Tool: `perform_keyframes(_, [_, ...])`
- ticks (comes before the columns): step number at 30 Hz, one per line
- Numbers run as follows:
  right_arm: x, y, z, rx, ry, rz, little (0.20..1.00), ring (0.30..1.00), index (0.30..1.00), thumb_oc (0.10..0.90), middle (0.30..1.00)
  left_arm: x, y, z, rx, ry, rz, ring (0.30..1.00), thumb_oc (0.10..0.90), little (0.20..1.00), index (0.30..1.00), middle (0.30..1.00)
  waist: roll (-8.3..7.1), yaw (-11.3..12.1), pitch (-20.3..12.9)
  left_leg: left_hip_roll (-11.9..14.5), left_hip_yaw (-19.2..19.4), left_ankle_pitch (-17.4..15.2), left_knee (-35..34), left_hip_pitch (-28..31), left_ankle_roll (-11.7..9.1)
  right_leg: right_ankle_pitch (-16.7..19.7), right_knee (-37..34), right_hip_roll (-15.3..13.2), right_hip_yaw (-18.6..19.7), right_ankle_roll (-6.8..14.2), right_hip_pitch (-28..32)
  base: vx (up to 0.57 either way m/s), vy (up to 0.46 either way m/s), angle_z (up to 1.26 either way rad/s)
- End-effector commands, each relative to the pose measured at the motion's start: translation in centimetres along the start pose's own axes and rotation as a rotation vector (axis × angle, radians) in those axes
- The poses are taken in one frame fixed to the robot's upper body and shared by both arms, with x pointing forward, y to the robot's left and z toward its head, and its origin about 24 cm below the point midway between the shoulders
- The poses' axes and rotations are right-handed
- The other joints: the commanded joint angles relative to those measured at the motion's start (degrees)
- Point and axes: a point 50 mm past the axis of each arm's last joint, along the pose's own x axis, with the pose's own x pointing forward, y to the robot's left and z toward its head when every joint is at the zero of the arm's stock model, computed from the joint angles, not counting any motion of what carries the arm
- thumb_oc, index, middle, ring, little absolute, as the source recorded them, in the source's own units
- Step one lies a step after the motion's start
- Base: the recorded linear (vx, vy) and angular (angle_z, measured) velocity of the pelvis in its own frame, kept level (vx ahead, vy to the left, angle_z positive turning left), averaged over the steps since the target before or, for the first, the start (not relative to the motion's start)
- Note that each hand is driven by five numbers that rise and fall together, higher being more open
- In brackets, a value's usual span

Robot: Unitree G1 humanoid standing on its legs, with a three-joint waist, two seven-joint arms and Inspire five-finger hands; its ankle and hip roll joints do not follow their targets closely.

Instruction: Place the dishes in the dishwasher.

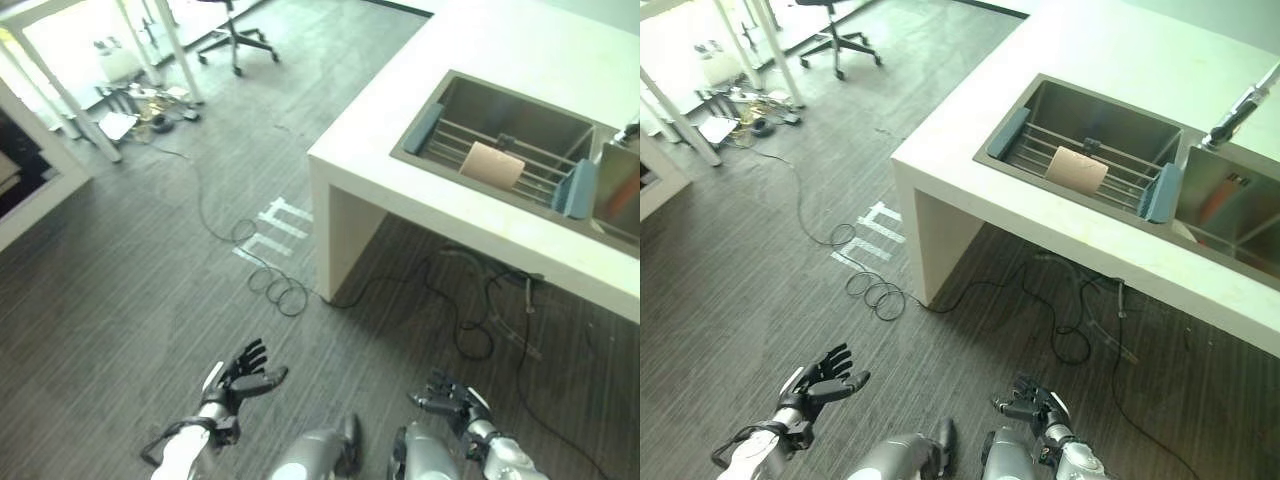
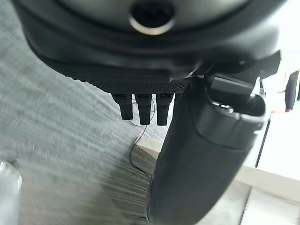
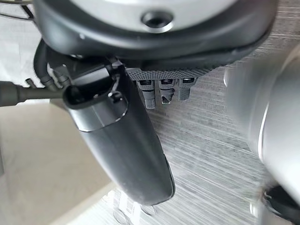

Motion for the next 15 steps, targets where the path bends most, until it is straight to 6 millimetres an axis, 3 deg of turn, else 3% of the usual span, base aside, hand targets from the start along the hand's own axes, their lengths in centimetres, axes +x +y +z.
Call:
perform_keyframes(1, [0.3, -2.3, 3.8, -0.073, -0.101, -0.035, 0.9, 0.9, 0.9, 0.8, 0.9, -0.2, -1.4, 1.5, 0.031, -0.109, -0.02, 0.9, 0.8, 0.9, 0.9, 0.9, 0.7, -1.3, -0.2, -0.2, -1.7, 0.0, -13.3, 9.3, -0.3, 13.0, -7.0, 5.0, -0.4, 0.1, 3.9, 0.2, -0.188, -0.25])
perform_keyframes(4, [0.3, -3.2, 2.8, -0.053, -0.04, -0.071, 0.9, 0.9, 0.9, 0.8, 0.9, -0.1, -1.6, -0.9, 0.04, -0.02, 0.007, 0.9, 0.8, 0.9, 0.9, 0.9, 0.59, -2.0, -1.6, 0.6, -2.5, 0.4, -13.3, 9.7, -1.9, 8.8, -7.0, 6.4, 1.5, 0.4, 4.3, 0.24, -0.248, 0.25])
perform_keyframes(6, [0.1, -4.4, 1.6, -0.003, 0.021, -0.122, 0.9, 0.9, 0.9, 0.8, 0.9, -0.2, -2.1, -4.0, 0.009, 0.117, 0.031, 0.9, 0.8, 0.9, 0.9, 0.9, 1.46, -3.1, -3.0, 3.7, -3.0, 0.3, -13.3, 11.6, -4.7, 6.0, -7.0, 8.2, 1.2, -1.7, 5.9, 0.35, -0.408, 0.31])
perform_keyframes(9, [-0.1, -5.3, 1.2, 0.012, 0.04, -0.159, 0.9, 0.9, 0.9, 0.8, 0.9, -0.1, -2.4, -5.9, -0.008, 0.206, 0.056, 0.9, 0.8, 0.9, 0.9, 0.9, 1.38, -3.3, -2.9, 5.0, -3.5, 6.5, -13.3, 12.5, -6.7, 4.2, -7.0, 9.5, 1.8, -3.8, 7.0, 0.16, -0.236, -0.03])
perform_keyframes(10, [-0.2, -5.6, 0.9, 0.026, 0.042, -0.171, 0.9, 0.9, 0.9, 0.8, 0.9, -0.2, -2.5, -6.6, -0.019, 0.236, 0.071, 0.9, 0.8, 0.9, 0.9, 0.9, 1.08, -3.2, -2.8, 5.2, -3.4, 10.6, -13.3, 13.0, -7.4, 3.5, -7.0, 9.7, 2.2, -4.3, 7.5, 0.1, -0.13, -0.08])
perform_keyframes(12, [-0.3, -5.8, 0.8, 0.034, 0.044, -0.181, 0.9, 0.9, 0.9, 0.8, 0.9, -0.3, -2.5, -7.1, -0.026, 0.253, 0.079, 0.9, 0.8, 0.9, 0.9, 0.9, 0.72, -3.2, -2.6, 5.3, -2.9, 13.1, -12.8, 12.9, -7.7, 3.1, -7.0, 9.7, 2.6, -4.7, 8.0, 0.1, -0.127, -0.24])
perform_keyframes(14, [-0.8, -6.9, 0.4, 0.062, 0.04, -0.223, 0.9, 0.9, 0.9, 0.8, 0.9, -0.4, -2.7, -7.9, -0.029, 0.294, 0.078, 0.9, 0.8, 0.9, 0.9, 0.9, 0.24, -3.3, -2.1, 5.4, -1.4, 14.9, -6.0, 7.8, -7.8, 2.0, -7.0, 10.3, 3.5, -5.8, 9.6, 0.12, -0.158, -0.43])
perform_keyframes(15, [-1.0, -7.3, 0.4, 0.083, 0.033, -0.235, 0.9, 0.9, 0.9, 0.8, 0.9, -0.4, -2.8, -8.2, -0.032, 0.312, 0.076, 0.9, 0.8, 0.9, 0.9, 0.9, 0.32, -3.1, -1.9, 4.0, -1.8, 14.0, -6.4, 6.0, -7.1, 1.7, -7.0, 10.9, 4.4, -5.8, 10.0, 0.16, -0.082, -0.28])
